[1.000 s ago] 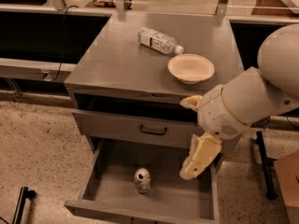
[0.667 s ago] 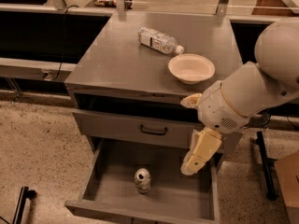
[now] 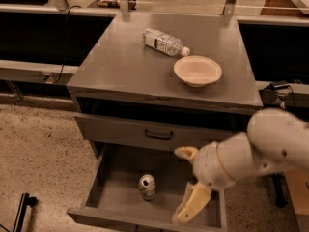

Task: Pick 7up can from middle drawer and place on counter

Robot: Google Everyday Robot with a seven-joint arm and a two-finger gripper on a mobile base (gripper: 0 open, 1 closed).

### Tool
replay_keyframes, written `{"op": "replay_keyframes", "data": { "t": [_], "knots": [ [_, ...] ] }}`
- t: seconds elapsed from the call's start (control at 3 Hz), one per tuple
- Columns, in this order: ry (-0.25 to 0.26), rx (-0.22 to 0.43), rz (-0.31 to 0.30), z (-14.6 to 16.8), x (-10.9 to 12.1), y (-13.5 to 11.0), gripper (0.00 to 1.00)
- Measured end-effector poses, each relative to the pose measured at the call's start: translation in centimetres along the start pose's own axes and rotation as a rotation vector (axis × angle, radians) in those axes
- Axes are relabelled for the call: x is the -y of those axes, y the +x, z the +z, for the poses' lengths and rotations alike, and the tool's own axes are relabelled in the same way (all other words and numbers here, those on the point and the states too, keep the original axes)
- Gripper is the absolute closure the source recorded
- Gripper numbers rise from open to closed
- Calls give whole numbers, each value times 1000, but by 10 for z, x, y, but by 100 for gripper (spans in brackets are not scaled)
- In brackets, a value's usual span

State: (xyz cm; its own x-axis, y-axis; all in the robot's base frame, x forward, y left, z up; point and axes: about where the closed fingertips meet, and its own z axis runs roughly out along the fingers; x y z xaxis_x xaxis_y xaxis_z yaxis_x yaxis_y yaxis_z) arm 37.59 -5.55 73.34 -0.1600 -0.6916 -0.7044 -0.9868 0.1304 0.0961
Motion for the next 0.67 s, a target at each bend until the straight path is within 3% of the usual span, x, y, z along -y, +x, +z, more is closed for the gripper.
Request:
{"op": "replay_keyframes", "data": {
  "t": [0.33, 0.67],
  "knots": [
    [11, 30, 8, 34, -8, 30, 0],
    [12, 24, 33, 35, -5, 30, 0]
  ]
}}
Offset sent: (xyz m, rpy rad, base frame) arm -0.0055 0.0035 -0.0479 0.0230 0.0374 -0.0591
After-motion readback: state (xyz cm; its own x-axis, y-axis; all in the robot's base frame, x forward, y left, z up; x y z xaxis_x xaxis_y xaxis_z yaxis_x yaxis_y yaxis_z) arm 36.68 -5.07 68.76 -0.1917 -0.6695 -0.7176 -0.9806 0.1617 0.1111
